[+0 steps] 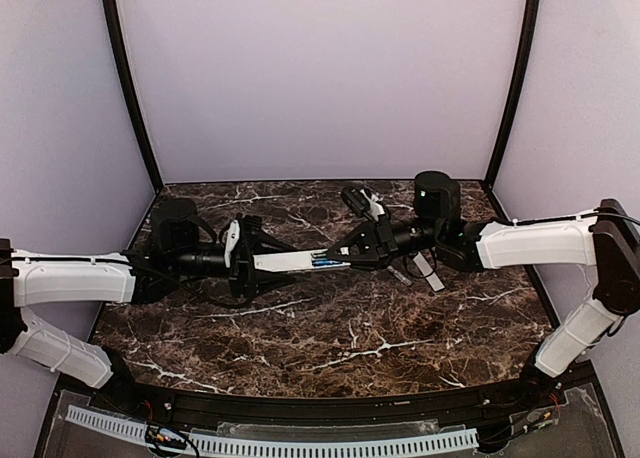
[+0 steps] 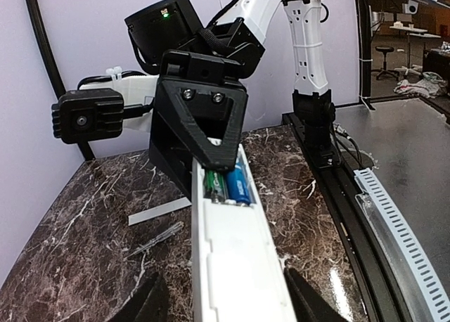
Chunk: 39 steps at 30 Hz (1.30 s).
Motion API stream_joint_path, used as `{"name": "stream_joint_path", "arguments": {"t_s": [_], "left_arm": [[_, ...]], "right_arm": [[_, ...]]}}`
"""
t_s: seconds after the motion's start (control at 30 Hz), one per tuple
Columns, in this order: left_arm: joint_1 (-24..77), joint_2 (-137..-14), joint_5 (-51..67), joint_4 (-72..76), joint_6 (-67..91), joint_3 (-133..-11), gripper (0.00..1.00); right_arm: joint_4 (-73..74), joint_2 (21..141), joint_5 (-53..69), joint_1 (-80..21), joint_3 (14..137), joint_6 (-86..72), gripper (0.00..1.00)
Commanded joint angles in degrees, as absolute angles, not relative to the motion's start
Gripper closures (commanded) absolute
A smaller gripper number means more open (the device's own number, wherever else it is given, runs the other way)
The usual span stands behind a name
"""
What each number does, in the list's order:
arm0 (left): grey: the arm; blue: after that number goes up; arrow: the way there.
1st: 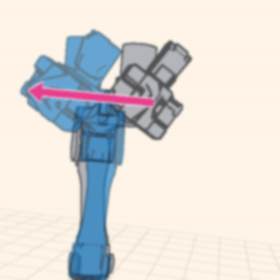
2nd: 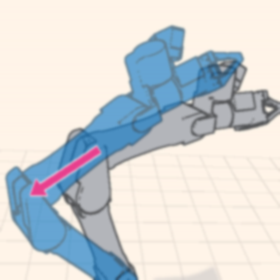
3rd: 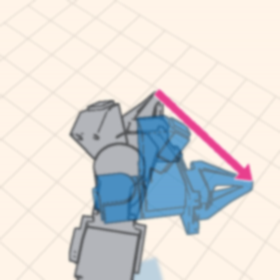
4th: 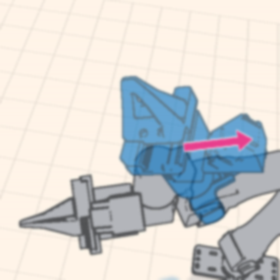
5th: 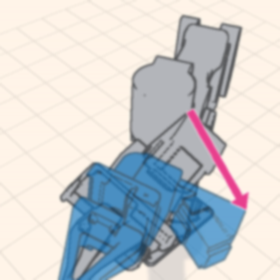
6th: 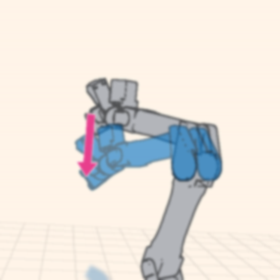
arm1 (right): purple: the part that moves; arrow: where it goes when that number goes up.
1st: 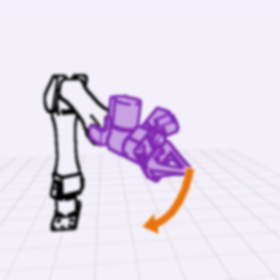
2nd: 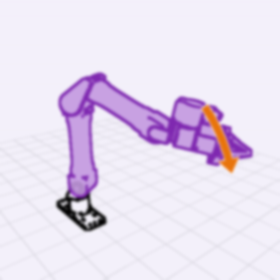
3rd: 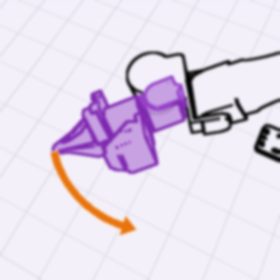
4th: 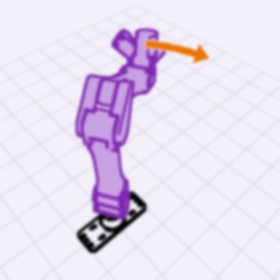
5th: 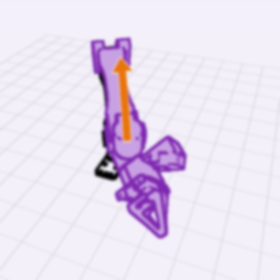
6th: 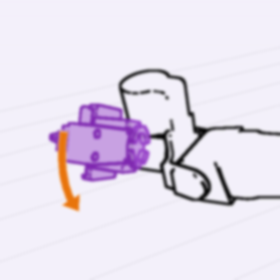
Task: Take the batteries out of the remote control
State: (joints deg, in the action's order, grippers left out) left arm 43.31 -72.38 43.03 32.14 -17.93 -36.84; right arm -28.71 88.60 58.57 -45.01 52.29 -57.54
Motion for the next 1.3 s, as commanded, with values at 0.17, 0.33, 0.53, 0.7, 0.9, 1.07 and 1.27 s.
{"name": "stream_joint_path", "arguments": {"t_s": [0.17,0.33,0.53,0.7,0.9,1.07,1.27], "left_arm": [[43.7,-71.2,46.7,31.8,-6.0,-40.0,0.35],[43.7,-70.6,48.4,36.6,6.2,-40.2,0.34],[43.7,-68.6,43.7,31.6,16.8,-44.1,0.33],[43.6,-68.5,41.9,25.5,22.9,-47.3,0.37],[43.7,-69.3,41.8,23.5,25.1,-47.8,0.39],[43.7,-67.1,38.0,21.5,22.1,-46.3,0.33],[43.7,-61.6,24.3,18.2,12.8,-40.3,0.15]], "right_arm": [[-26.0,86.4,57.5,-45.6,55.2,-47.3,1.00],[-24.7,84.0,55.6,-45.5,55.7,-42.8,1.00],[-22.1,81.4,53.9,-45.4,55.6,-37.4,1.00],[-23.0,80.8,53.7,-45.5,55.3,-36.4,1.00],[-23.6,80.2,53.1,-45.4,54.9,-36.1,1.00],[-14.9,80.3,47.8,-45.1,55.4,-34.6,1.00],[-12.9,82.3,46.4,-44.3,51.9,-39.8,1.00]]}}
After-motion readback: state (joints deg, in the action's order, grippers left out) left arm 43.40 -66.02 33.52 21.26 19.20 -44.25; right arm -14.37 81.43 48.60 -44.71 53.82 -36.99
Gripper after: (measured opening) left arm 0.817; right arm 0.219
